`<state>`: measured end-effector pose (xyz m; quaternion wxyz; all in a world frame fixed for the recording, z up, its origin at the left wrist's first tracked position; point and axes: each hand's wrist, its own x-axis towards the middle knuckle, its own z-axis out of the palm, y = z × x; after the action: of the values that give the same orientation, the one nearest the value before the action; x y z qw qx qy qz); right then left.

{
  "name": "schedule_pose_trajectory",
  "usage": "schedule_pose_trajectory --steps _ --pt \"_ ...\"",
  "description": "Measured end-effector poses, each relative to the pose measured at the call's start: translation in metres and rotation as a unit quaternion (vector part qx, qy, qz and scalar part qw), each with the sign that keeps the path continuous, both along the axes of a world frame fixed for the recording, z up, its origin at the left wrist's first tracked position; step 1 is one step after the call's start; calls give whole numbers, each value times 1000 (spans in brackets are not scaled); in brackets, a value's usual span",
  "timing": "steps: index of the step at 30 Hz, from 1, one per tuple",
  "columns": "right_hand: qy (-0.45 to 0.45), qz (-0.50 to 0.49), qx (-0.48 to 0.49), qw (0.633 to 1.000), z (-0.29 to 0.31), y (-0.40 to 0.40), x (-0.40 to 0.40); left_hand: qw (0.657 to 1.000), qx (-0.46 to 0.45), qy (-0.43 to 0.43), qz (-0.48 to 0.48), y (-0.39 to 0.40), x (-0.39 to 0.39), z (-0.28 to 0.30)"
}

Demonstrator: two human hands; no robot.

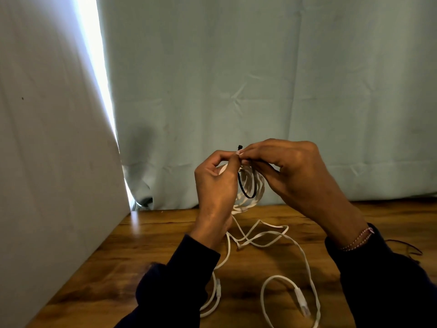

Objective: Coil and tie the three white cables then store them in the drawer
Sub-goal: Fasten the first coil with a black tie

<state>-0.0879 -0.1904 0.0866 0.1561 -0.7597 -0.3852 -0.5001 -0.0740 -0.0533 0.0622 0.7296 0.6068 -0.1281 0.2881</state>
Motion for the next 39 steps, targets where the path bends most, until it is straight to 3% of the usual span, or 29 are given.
schedule_pose_trajectory --steps 5,9,14,17,23,25,27,29,31,35,37,39 --pt "4 2 14 1000 1 -4 3 998 46 -46 10 0 1 -2" --pt "6 -17 92 996 2 -8 5 995 81 -51 -24 1 1 -1" --pt "211 -33 169 962 10 -16 1 992 94 18 -79 6 8 -1" --pt "278 -52 184 941 10 -20 5 988 83 44 -119 9 10 -3" --pt "489 133 297 809 6 -15 8 965 93 79 -231 14 16 -8" --pt "513 185 328 772 5 -14 8 957 108 82 -258 15 18 -10" --pt "480 197 408 752 6 -14 9 951 118 77 -274 17 18 -10" --pt "374 132 500 770 9 -17 10 946 118 74 -294 18 16 -9" --pt "329 82 504 795 11 -23 9 943 109 77 -304 18 15 -8" --pt "530 123 332 771 13 -22 0 943 98 91 -305 16 19 -11" --pt "544 134 287 777 11 -18 0 941 96 92 -310 16 20 -12" --pt "496 147 334 788 10 -15 1 942 100 91 -308 16 19 -11"
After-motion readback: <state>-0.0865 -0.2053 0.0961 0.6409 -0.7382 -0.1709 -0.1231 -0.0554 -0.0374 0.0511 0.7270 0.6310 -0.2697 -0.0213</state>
